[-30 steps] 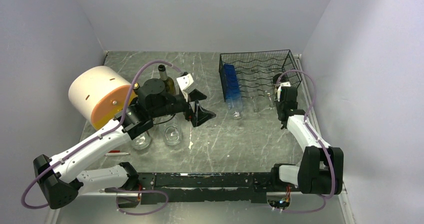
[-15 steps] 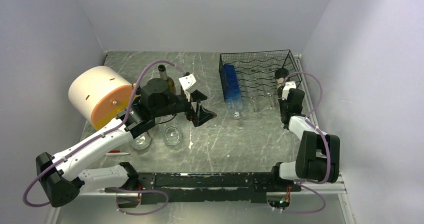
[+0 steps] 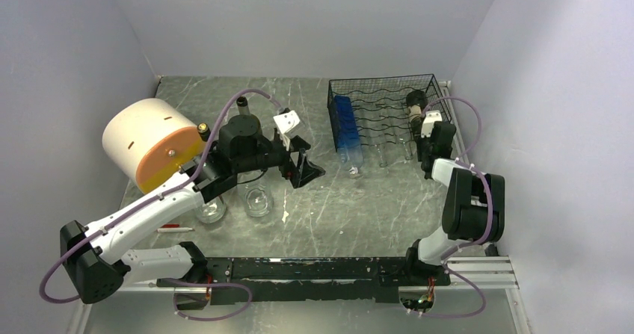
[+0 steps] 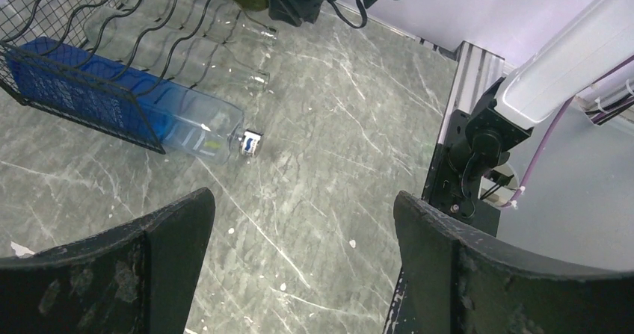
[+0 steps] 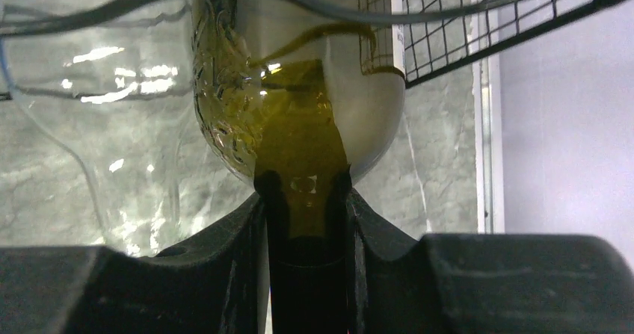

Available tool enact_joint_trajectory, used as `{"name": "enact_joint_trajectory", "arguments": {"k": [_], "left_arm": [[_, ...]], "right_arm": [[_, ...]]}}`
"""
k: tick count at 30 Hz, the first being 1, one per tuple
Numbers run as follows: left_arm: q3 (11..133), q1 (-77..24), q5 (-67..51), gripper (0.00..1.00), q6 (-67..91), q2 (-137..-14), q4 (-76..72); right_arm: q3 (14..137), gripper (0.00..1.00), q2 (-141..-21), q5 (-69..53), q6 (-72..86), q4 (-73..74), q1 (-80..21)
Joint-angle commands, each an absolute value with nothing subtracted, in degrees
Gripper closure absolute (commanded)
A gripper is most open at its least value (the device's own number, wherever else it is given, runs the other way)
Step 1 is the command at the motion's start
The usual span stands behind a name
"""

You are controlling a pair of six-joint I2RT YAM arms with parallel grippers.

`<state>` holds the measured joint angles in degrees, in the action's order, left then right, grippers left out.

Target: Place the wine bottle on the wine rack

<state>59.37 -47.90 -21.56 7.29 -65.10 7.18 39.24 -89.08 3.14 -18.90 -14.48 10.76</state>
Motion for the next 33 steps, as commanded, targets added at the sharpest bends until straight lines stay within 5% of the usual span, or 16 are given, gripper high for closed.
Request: {"name": "enact_joint_trajectory", "arguments": {"k": [1, 8, 23, 24, 26, 27, 33], "left_arm": [[61.97, -48.09, -20.99, 0.07, 6.51, -66.13, 8.02], [63.48, -48.08, -21.04, 0.07, 6.77, -67.73, 8.97], [63.24, -48.08, -20.76, 0.07, 6.74, -67.55, 9.1], [63.28, -48.08, -20.8, 0.07, 6.69, -67.55, 9.08], [63.37, -48.09, -20.89, 0.07, 6.61, -67.66, 9.26], [63.51, -48.08, -20.91, 0.07, 6.54, -67.74, 9.29], [63.53, -48.12, -20.63, 0.07, 5.71, -68.03, 9.61]], "right_arm": [[44.32, 0.87, -89.37, 4.06, -19.83, -24.1, 11.52], [46.4, 0.62, -91.34, 4.4, -19.07, -21.84, 11.51], [47.61, 0.56, -93.36, 4.38, -20.66, -20.41, 11.56], [47.63, 0.5, -93.2, 5.26, -20.02, -20.32, 11.52], [47.18, 0.19, -92.6, 7.24, -18.69, -21.33, 11.52], [47.12, 0.14, -92.3, 6.84, -18.61, -21.13, 11.51], [47.76, 0.12, -87.44, 2.35, -20.07, -14.21, 11.52]]}}
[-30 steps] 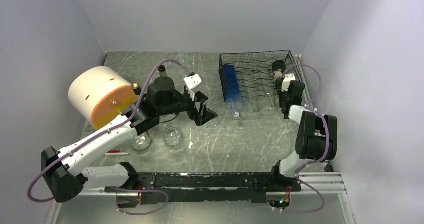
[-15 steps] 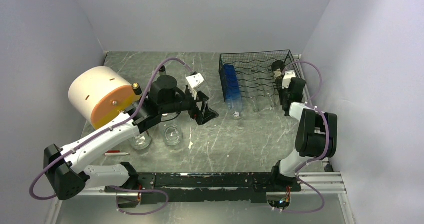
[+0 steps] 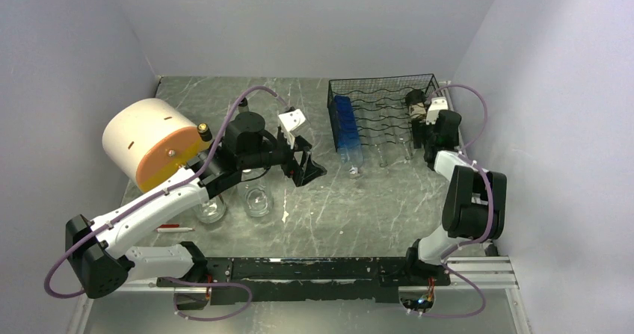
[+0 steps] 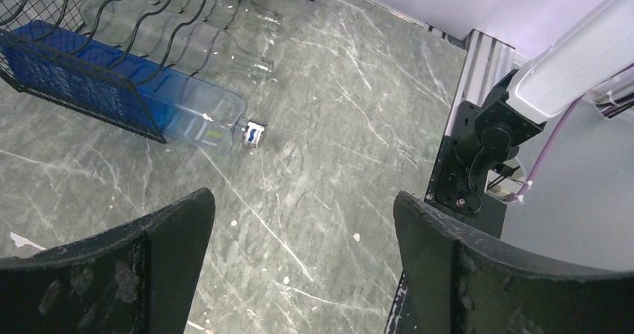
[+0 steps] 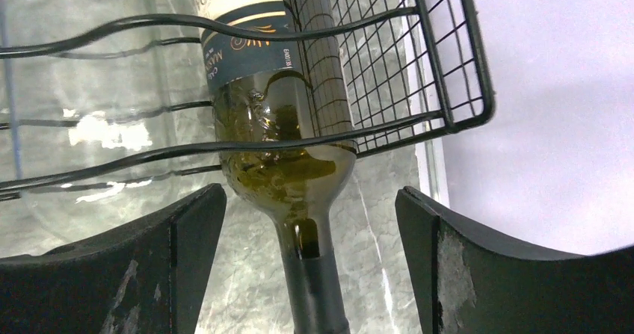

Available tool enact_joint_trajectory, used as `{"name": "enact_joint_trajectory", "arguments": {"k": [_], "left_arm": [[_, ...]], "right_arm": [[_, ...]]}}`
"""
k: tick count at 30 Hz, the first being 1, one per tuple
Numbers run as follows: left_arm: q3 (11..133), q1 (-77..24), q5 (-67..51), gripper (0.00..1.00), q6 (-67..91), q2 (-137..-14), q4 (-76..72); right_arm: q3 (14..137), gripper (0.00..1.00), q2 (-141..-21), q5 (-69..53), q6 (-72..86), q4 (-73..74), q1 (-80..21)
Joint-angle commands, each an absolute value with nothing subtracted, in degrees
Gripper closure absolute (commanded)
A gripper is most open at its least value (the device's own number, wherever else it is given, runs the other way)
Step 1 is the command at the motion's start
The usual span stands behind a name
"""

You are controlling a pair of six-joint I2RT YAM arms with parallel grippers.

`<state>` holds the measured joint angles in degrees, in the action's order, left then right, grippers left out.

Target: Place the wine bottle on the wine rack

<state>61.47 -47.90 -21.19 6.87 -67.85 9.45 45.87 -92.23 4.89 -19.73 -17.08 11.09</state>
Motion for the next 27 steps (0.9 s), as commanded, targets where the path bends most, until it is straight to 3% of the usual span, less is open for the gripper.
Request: {"name": "enact_joint_trajectory", "arguments": {"k": [1, 7, 12, 19, 22, 27], "left_arm": [[63.35, -48.13, -20.37, 0.07, 5.56, -68.0, 9.42], [63.48, -48.0, -18.35, 0.07, 5.65, -67.52, 9.53], [62.8, -47.99, -13.87, 0.06, 6.71, -65.52, 8.43], [65.28, -47.81, -0.92, 0.05, 5.85, -62.24, 10.39], [67.78, -47.86, 6.3, 0.04, 3.08, -60.78, 11.31], [67.97, -47.83, 13.36, 0.03, -1.48, -57.63, 8.22]], "right_arm": [[47.76, 0.12, -85.76, 1.33, -20.31, -12.97, 11.52], [54.67, 0.14, -79.53, 2.89, -19.84, 6.09, 11.51], [62.4, 0.26, -74.62, -1.97, -10.69, 18.13, 11.38], [59.43, 0.35, -63.47, -18.72, 2.71, 12.57, 9.43], [58.84, 0.57, -60.37, -21.28, 9.73, 11.03, 7.97], [51.56, 0.55, -53.92, -34.3, 20.18, 2.78, 5.92]]}}
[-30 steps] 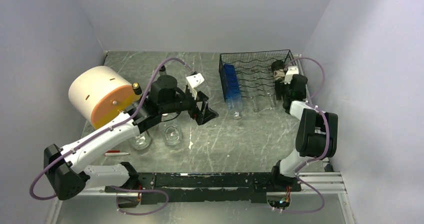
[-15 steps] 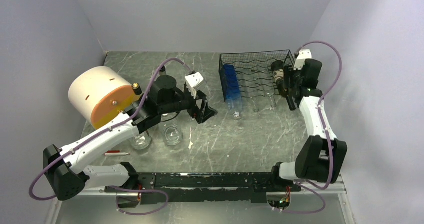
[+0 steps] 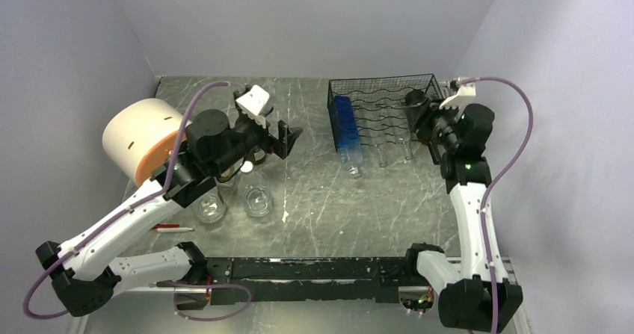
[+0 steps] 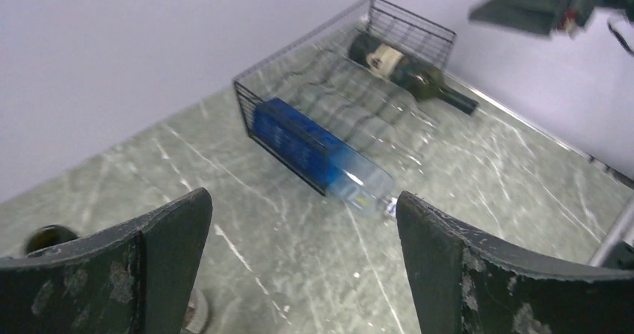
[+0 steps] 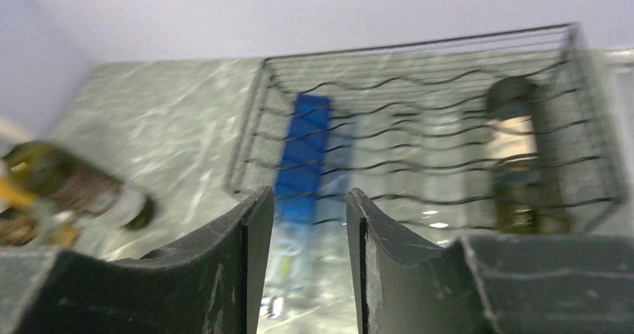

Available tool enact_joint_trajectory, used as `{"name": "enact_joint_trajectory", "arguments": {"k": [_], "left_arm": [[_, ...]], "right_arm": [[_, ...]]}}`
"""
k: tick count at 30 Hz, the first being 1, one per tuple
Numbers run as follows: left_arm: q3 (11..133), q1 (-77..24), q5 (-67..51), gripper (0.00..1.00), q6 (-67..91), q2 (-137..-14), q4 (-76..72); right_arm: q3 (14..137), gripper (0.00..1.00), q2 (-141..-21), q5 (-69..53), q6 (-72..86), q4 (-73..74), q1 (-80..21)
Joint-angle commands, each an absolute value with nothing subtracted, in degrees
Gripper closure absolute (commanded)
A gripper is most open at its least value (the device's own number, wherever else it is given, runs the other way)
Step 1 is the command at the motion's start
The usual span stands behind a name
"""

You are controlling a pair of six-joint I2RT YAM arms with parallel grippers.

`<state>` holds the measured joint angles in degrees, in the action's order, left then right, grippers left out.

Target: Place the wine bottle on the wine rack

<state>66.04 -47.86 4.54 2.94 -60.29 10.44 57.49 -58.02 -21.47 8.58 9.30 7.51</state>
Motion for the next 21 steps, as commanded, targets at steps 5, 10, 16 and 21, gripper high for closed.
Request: {"name": "enact_joint_trajectory", "arguments": {"k": [5, 10, 16, 21], "left_arm": [[70.1, -47.75, 25.39, 0.05, 3.79, -57.85, 8.47], [70.39, -47.87, 29.79, 0.07, 7.5, -58.73, 9.31], [70.87, -47.86, 31.97, 0.07, 9.77, -58.01, 9.48], [70.97, -47.75, 29.44, 0.07, 6.8, -55.51, 7.52]], "right_arm": [[44.69, 0.56, -47.83, -30.68, 26.41, -6.84, -2.41], [44.96, 0.62, -50.1, -23.48, 30.47, -5.87, -9.83], [47.48, 0.49, -60.69, -24.74, 30.1, -8.8, -19.11], [53.29, 0.33, -68.12, -15.28, 23.5, -7.06, -33.95]]}}
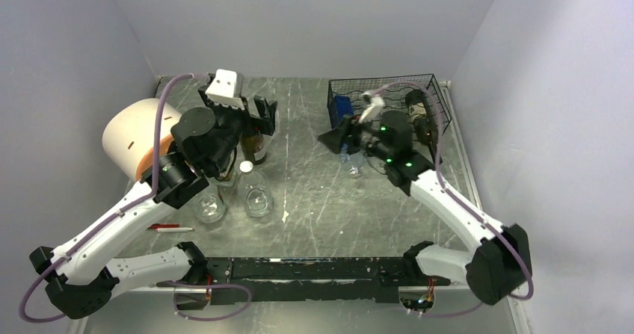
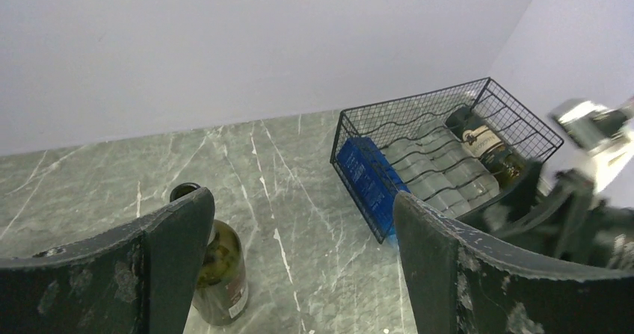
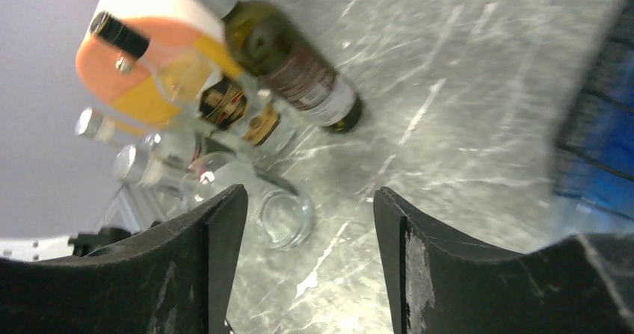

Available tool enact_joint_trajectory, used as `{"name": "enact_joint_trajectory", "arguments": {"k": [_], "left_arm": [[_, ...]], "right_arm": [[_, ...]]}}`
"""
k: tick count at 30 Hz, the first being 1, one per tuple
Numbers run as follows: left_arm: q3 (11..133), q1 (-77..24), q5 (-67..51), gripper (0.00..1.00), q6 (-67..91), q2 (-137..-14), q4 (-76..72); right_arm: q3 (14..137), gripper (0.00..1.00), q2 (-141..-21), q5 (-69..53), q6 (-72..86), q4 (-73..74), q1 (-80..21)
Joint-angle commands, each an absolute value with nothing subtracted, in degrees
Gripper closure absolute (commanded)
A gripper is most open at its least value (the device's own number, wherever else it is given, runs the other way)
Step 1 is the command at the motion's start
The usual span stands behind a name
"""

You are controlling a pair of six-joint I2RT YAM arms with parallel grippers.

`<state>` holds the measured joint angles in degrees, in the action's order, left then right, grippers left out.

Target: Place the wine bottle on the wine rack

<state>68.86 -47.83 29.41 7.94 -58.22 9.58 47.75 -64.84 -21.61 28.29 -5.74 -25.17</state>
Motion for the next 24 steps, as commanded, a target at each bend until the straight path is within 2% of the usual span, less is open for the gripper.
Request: {"name": "enact_joint_trajectory", "arguments": {"k": [1, 7, 14, 24], "left_arm": [[71.31, -47.76, 29.34, 0.07, 6.1, -55.15, 7.37], [74.75, -47.73, 30.86, 0.07, 3.05, -53.84, 9.23], [74.94, -47.74, 30.54, 0.06, 0.98, -50.1, 7.89], [73.7, -47.76, 29.74, 0.06, 0.25, -47.77, 6.5]], "right_arm": [[54.22, 0.32, -69.46, -14.5, 22.75, -7.54, -36.42], [62.65, 0.26, -77.47, -8.41, 13.6, -4.91, -49.77], [75.51, 0.25, -88.61, -2.18, 4.56, 5.06, -60.63], [84.97, 0.23, -98.33, 3.04, 2.1, 13.76, -64.53]]}}
